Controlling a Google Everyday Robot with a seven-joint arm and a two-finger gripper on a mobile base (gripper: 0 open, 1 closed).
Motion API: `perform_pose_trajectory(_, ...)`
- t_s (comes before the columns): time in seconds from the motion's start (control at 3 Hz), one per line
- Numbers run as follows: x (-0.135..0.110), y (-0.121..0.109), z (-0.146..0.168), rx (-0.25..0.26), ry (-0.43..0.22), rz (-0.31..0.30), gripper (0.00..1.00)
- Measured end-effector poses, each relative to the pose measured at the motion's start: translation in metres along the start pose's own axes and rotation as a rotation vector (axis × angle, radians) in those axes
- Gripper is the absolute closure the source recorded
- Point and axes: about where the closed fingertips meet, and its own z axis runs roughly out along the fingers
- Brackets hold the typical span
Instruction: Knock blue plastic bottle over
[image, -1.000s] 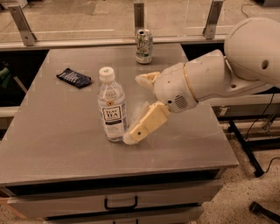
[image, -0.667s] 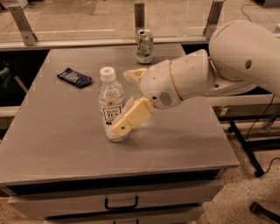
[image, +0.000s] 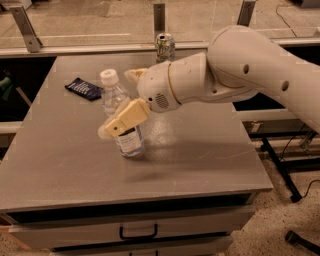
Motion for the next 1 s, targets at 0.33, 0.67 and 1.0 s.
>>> perform_pose_trajectory(0.33,-0.007,-0.037,0.01,0.053,-0.022,0.008,0.0)
perform_pose_trajectory(0.67,-0.01,-0.076,0.014,0.11,-0.042,0.025,0.0)
perform_pose_trajectory(1.0,-0.001,-0.091,0.012,0.135,-0.033,0.04,0.0)
